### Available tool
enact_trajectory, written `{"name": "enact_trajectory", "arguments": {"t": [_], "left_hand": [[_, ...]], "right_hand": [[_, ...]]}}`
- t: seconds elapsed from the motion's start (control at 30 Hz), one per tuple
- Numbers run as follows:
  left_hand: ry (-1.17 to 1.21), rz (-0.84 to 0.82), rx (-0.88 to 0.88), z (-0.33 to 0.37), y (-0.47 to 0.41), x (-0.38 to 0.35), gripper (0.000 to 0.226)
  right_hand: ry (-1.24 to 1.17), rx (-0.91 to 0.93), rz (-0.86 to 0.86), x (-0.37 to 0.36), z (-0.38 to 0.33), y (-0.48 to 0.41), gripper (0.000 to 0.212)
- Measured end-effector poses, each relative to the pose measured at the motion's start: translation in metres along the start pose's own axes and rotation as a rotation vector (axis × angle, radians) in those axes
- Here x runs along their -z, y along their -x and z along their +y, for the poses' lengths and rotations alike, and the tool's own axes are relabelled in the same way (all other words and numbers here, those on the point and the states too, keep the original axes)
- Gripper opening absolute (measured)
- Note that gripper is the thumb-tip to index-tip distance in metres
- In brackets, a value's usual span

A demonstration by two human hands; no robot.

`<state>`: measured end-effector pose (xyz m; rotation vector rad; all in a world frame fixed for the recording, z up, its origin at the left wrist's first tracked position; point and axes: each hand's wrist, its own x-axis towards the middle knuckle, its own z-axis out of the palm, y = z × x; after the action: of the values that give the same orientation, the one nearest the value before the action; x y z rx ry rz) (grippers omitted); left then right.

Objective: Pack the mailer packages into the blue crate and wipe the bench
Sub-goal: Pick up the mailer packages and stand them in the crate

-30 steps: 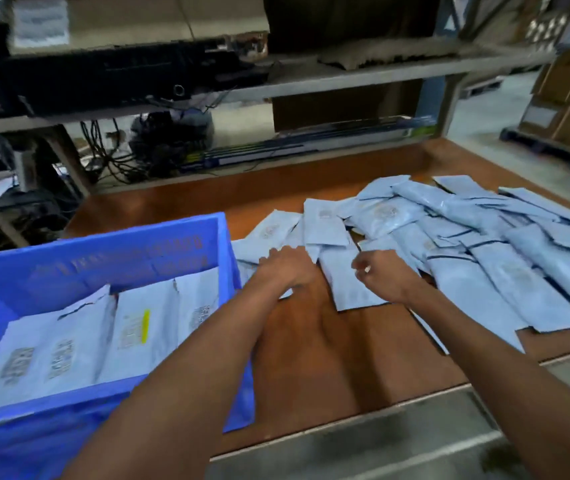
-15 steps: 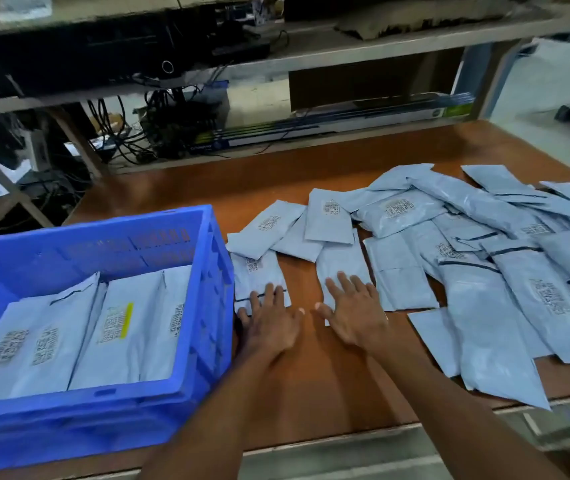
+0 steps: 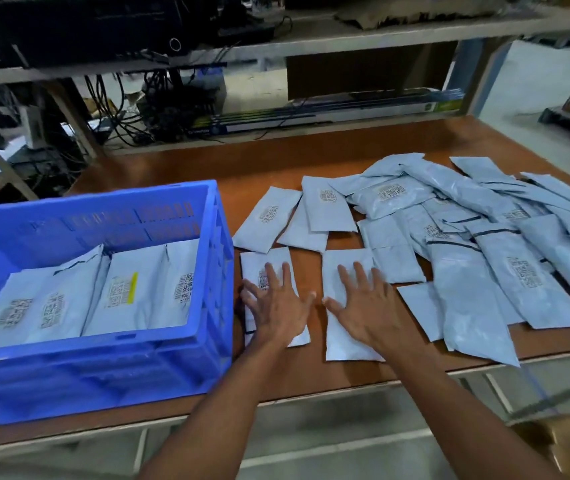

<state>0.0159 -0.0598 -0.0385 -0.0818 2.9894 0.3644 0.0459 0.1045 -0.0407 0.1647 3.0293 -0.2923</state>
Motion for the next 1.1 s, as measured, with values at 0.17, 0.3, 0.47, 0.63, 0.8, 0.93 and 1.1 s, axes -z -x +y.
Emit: {"name": "enact_trajectory", "arguments": {"t": [0.17, 0.3, 0.47, 0.63, 0.8, 0.93, 1.1], "left_hand": [[-0.062, 0.066, -0.025, 0.001, 0.014, -0.032, 0.063], [-0.130, 0.078, -0.167, 0.000, 0.036, -0.025, 0.060], [-0.072, 0.158, -0.201, 0.005, 0.050, 0.014, 0.061], [0.026, 0.483, -0.366, 0.015, 0.071, 0.140, 0.060], [0.045, 0.708, -0.317, -0.060, 0.077, 0.259, 0.053], [-0.035, 0.664, -0.216, -0.182, 0.045, 0.281, 0.052], [-0.253, 0.393, -0.097, -0.339, 0.006, 0.261, 0.056]], "right_hand": [[0.047, 0.065, -0.007, -0.026, -0.011, 0.018, 0.080], [0.010, 0.172, 0.023, -0.028, -0.009, 0.033, 0.094], [-0.070, 0.174, 0.176, -0.009, -0.006, 0.032, 0.075], [-0.248, 0.375, 0.530, 0.082, -0.058, 0.013, 0.056], [-0.473, 0.534, 0.626, 0.175, -0.160, 0.029, 0.051], [-0.376, 0.697, 0.554, 0.184, -0.261, 0.034, 0.048], [-0.166, 0.656, 0.236, 0.127, -0.377, 0.017, 0.052]]}}
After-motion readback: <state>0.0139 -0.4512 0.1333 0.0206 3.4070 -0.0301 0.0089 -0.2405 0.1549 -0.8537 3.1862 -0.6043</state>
